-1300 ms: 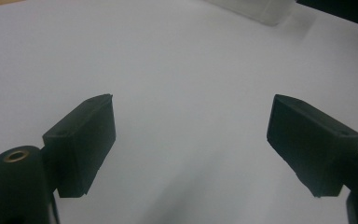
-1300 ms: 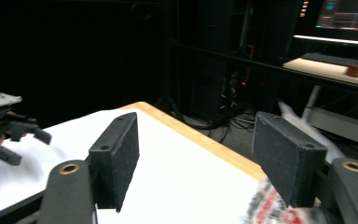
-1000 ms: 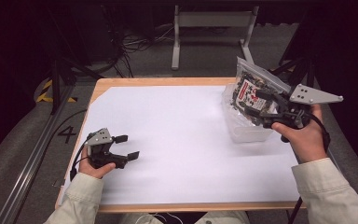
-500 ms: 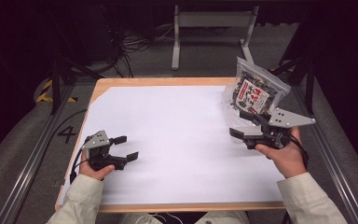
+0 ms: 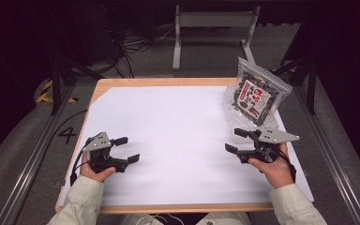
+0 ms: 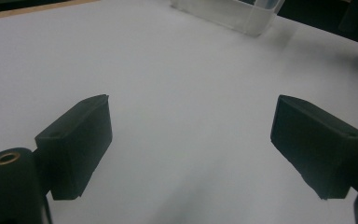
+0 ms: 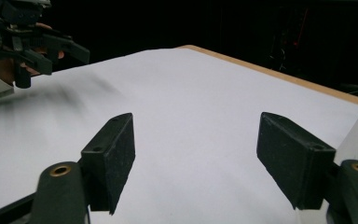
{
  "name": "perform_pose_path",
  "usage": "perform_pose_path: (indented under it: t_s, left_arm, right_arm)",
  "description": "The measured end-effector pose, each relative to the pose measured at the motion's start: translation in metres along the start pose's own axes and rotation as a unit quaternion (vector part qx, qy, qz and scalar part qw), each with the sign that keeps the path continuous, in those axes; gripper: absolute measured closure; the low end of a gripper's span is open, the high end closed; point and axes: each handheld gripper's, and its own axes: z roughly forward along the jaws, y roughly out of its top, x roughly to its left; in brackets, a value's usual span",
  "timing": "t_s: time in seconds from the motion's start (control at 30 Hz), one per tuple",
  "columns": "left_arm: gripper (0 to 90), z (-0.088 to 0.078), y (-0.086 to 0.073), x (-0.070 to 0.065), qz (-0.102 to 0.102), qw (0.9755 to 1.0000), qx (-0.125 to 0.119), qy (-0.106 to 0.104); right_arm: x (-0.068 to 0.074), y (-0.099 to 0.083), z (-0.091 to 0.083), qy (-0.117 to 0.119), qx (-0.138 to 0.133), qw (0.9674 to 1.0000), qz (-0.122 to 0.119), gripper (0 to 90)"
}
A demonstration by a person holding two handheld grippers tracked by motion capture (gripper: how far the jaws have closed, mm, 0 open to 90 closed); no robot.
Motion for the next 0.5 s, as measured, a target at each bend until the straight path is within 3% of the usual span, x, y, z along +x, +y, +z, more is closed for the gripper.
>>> perform_pose_path:
  t_s: [0.2,0.3,0.5]
  left_arm:
    - [13.7,0.002,-0.001,0.001,0.006,0.9999,0.008,0.010]
    - [14.5,0.003,-0.004,0.002,-0.002,0.9999,0.003,0.013]
    - [14.5,0.004,-0.008,0.007,-0.013,0.9994,0.008,0.030]
  right_arm:
    - [0.007,-0.027,0.010,-0.001,0.034,0.9994,0.010,27.9]
    - [0.009,-0.036,0.017,-0.003,0.057,0.9983,0.012,27.9]
    - [0.005,-0.041,0.019,-0.012,0.071,0.9971,0.024,27.9]
